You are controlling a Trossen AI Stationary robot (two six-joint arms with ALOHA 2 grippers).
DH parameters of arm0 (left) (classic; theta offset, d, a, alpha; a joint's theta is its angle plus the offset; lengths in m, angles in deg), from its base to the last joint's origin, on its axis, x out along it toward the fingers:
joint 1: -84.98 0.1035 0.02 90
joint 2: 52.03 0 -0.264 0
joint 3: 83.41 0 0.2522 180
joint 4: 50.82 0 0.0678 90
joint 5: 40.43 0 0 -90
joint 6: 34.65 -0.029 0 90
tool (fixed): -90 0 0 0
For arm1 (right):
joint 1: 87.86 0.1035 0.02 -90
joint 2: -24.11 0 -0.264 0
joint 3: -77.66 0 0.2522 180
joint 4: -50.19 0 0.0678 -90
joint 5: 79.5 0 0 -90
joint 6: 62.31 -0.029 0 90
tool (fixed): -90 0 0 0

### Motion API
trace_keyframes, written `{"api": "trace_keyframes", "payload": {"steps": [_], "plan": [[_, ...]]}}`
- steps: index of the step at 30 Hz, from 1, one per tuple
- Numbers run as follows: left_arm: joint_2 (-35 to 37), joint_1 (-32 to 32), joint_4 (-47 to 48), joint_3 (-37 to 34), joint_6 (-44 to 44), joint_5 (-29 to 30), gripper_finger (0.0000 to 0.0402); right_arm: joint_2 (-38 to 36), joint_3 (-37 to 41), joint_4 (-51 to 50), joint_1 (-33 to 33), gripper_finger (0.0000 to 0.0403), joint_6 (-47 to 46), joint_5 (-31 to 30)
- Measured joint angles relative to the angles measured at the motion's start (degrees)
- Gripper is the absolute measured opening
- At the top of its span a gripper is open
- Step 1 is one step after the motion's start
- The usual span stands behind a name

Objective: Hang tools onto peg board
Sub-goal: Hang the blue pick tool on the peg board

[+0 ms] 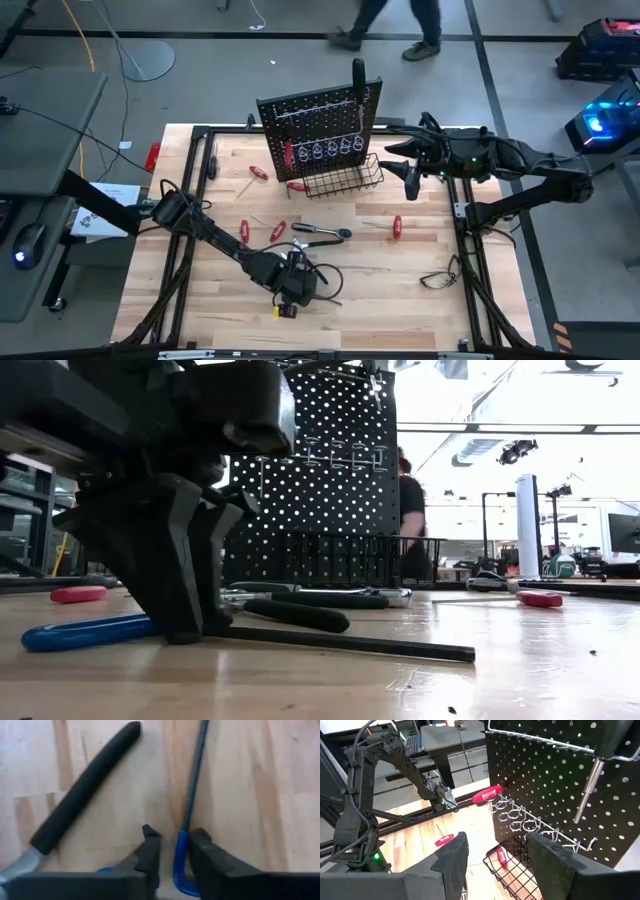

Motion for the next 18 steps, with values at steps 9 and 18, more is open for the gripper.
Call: {"api": "trace_keyframes", "payload": {"steps": [9, 18], "plan": [[0.7, 1.3, 0.2, 0.0, 6.3, -4.5, 0.0004, -2.0, 0.0, -0.3, 0.0, 0.0193, -0.7, 0.2], [8.7, 4.4, 4.6, -1.6, 9.2, -4.0, 0.0001, -4.2, 0.0, 0.2, 0.0, 0.0193, -0.7, -0.3]]}}
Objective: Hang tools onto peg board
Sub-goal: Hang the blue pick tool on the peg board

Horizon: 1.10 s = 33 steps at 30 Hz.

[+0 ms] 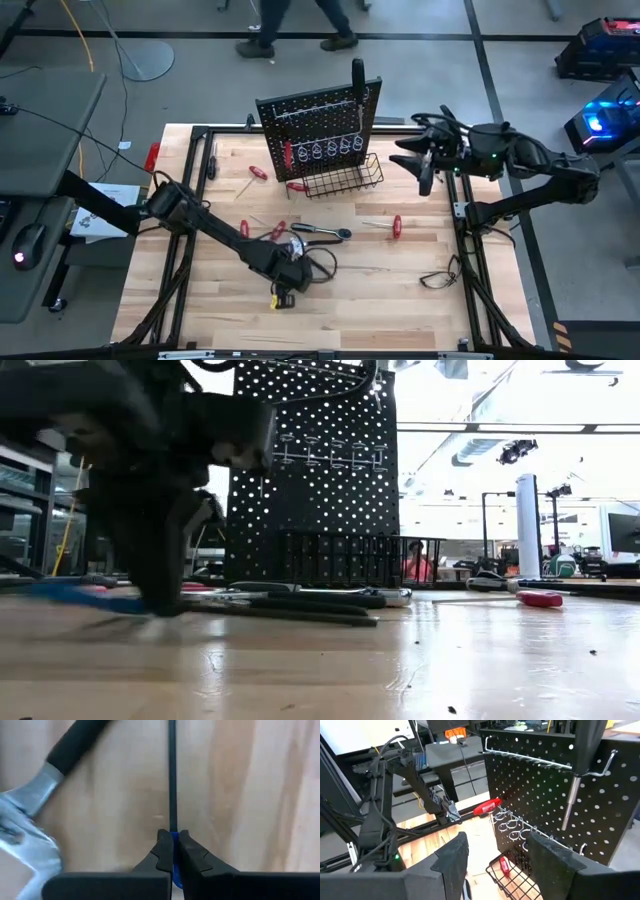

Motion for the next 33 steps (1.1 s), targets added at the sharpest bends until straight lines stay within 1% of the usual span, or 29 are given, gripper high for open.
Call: {"api": "trace_keyframes", "payload": {"steps": [8, 11, 13, 17, 18, 22, 29, 33], "plan": [[6.5, 0.9, -0.9, 0.2, -0.5, 0.9, 0.0003, -0.5, 0.0, 0.3, 0.0, 0.0193, 0.3, 0.6], [8.3, 1.0, 0.2, 0.4, -2.4, 0.8, 0.0002, -0.5, 0.0, 0.3, 0.0, 0.0193, 0.5, 1.6], [8.4, 1.0, 1.8, 0.3, -3.5, -0.8, 0.0002, -0.5, 0.0, 0.1, 0.0, 0.0193, 0.4, 2.1], [8.1, 0.1, 2.8, -0.3, -7.1, -7.0, 0.0001, 0.0, 0.0, -0.2, 0.0, 0.0193, 0.3, 2.9], [8.1, -0.5, 3.2, -0.5, -7.6, -7.2, 0.0001, 0.1, 0.0, -0.1, 0.0, 0.0193, 0.3, 3.0], [8.1, -2.9, 3.3, -2.6, -7.6, -2.9, 0.0001, 0.7, 0.0, -0.6, 0.0, 0.0193, 0.4, 3.1], [8.1, -4.0, -2.8, -8.6, -1.6, -1.2, 0.0000, 1.5, 0.0, -0.6, 0.0, 0.0193, 0.5, 3.6], [8.1, -4.0, -5.3, -9.5, -2.0, 0.3, 0.0000, 1.8, 0.0, -0.6, 0.0, 0.0193, 0.3, 3.6]]}}
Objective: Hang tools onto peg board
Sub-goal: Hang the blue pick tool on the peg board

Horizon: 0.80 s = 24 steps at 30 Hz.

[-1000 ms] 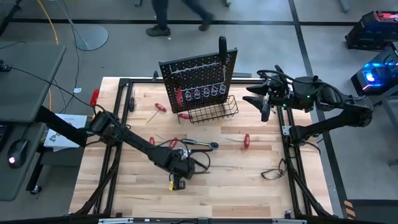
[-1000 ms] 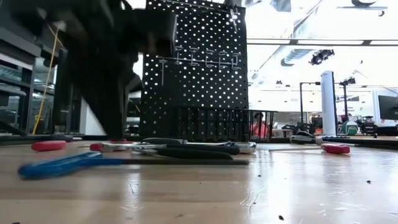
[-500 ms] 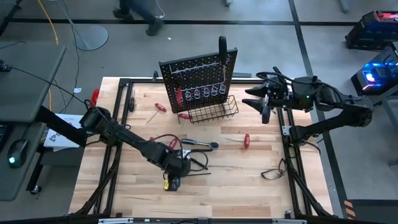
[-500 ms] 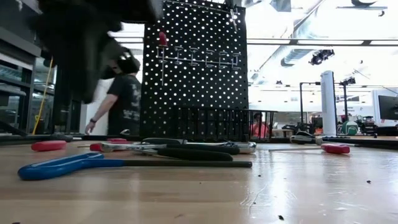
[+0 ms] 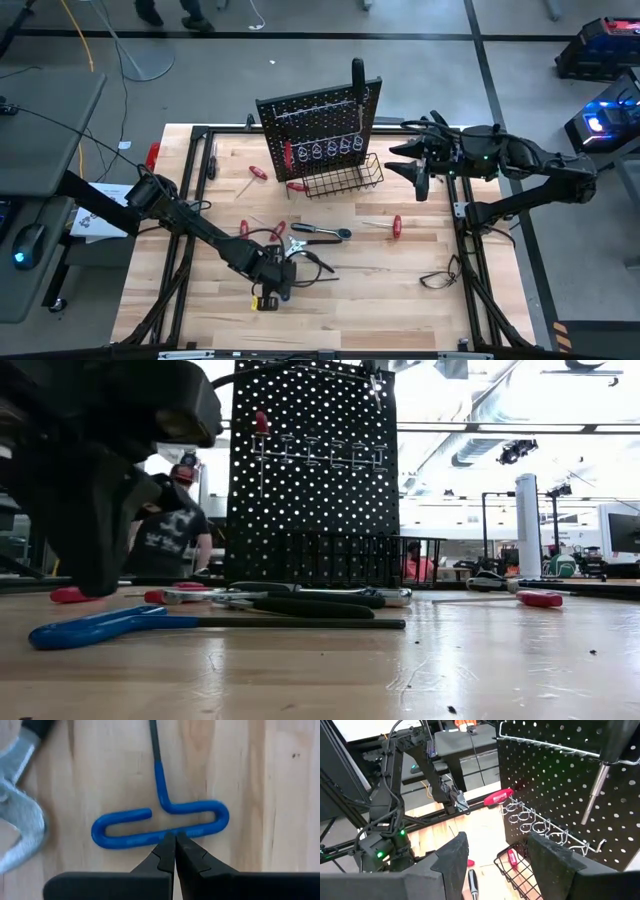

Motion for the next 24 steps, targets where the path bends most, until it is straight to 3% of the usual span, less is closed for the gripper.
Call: {"api": "trace_keyframes", "payload": {"steps": [5, 16, 24], "plan": [[0.0, 0.0, -1.6, -1.0, -0.1, 1.1, 0.0000, 0.1, 0.0, 0.0, 0.0, 0.0193, -0.4, 0.0], [0.6, 0.0, -11.7, -10.5, 2.7, 1.4, 0.0000, 0.8, -0.1, -0.6, 0.0, 0.0193, -4.6, 0.1], [1.0, -0.7, -19.8, -15.8, 5.1, 4.2, 0.0000, 12.1, -0.1, -4.2, 0.8, 0.0193, -8.5, 14.7]]}}
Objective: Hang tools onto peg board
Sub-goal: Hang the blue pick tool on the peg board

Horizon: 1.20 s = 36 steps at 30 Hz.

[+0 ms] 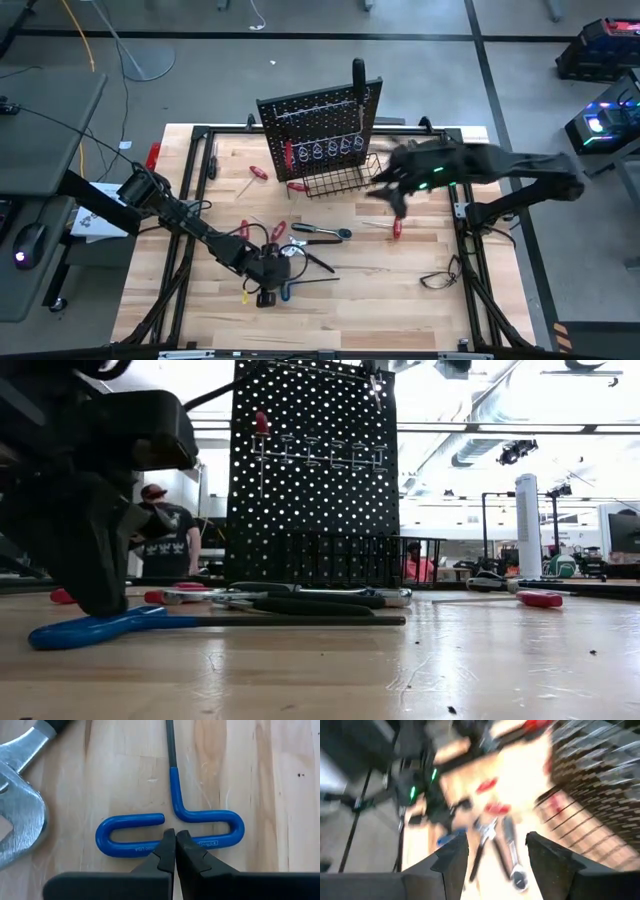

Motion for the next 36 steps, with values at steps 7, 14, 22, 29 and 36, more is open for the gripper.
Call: {"api": "trace_keyframes", "payload": {"steps": [7, 14, 22, 29, 36], "plan": [[3.7, -0.3, 0.4, 0.8, 0.0, 2.5, 0.0000, 11.2, 0.1, 5.8, 1.8, 0.0193, 3.1, 4.6], [7.9, -0.6, 3.5, 1.7, -0.2, 4.3, 0.0000, 11.6, 0.1, 11.0, 1.6, 0.0193, 3.1, 4.7], [8.3, -3.3, 5.7, 1.8, 2.2, 3.2, 0.0000, 9.7, 0.1, 9.9, 1.6, 0.0193, 3.0, 2.1], [8.7, -5.1, 10.7, 1.9, 3.7, 3.1, 0.0000, 9.7, 0.1, 9.7, 1.6, 0.0193, 3.1, 1.4], [8.8, -4.5, 10.4, -0.4, 4.4, 3.8, 0.0000, 9.7, 0.1, 9.8, 1.6, 0.0193, 3.1, 0.8]]}}
